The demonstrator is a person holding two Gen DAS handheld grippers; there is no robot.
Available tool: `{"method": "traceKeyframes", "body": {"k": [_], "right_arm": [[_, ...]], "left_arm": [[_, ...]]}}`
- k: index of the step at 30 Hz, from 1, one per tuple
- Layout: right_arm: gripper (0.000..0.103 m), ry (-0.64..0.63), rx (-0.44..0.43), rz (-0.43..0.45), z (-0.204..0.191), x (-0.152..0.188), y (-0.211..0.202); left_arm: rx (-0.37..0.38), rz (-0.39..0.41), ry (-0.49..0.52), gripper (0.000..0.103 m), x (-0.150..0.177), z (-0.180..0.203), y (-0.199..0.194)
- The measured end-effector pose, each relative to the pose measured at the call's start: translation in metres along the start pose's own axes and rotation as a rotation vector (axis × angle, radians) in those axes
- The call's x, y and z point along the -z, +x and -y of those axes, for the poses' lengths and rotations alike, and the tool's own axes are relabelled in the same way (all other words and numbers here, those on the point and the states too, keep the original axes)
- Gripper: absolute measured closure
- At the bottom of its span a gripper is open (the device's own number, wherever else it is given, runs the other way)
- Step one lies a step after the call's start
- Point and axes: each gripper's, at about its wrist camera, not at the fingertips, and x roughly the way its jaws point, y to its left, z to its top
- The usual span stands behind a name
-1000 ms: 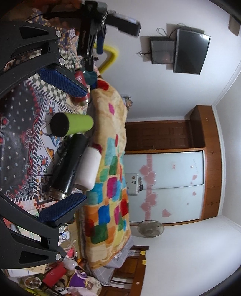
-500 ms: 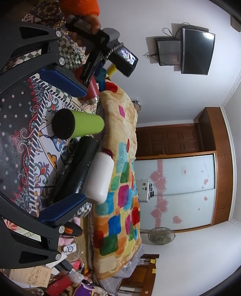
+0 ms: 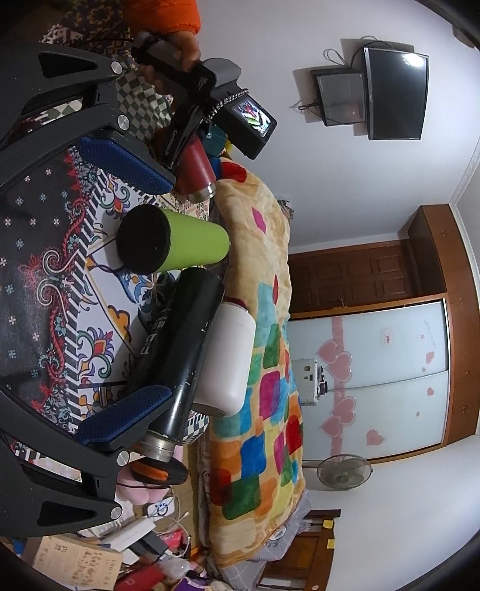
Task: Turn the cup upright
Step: 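Close the left gripper around the red thermos body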
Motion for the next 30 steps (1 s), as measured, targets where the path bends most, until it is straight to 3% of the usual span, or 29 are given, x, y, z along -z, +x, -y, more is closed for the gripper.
{"method": "traceKeyframes", "body": {"k": [12, 18, 25, 30], "right_arm": [[0.000, 0.005, -0.002, 0.026, 0.000, -0.008, -0.024], [0.000, 0.013, -0.008, 0.043, 0.000, -0.011, -0.046], [0.000, -0.006, 0.003, 0.029, -0.003, -0.006, -0.059], [0.000, -0.047, 0.012, -0.005, -0.007, 0.002, -0.058]], "left_arm": [[-0.012, 0.083, 0.045, 0.040, 0.035, 0.033, -0.082], [0.034, 0.133, 0.058, 0.041, 0.059, 0.059, -0.116], [0.117, 0.132, 0.059, 0.041, 0.077, 0.091, -0.110], [0.114, 0.126, 0.078, 0.041, 0.087, 0.110, -0.093]]}}
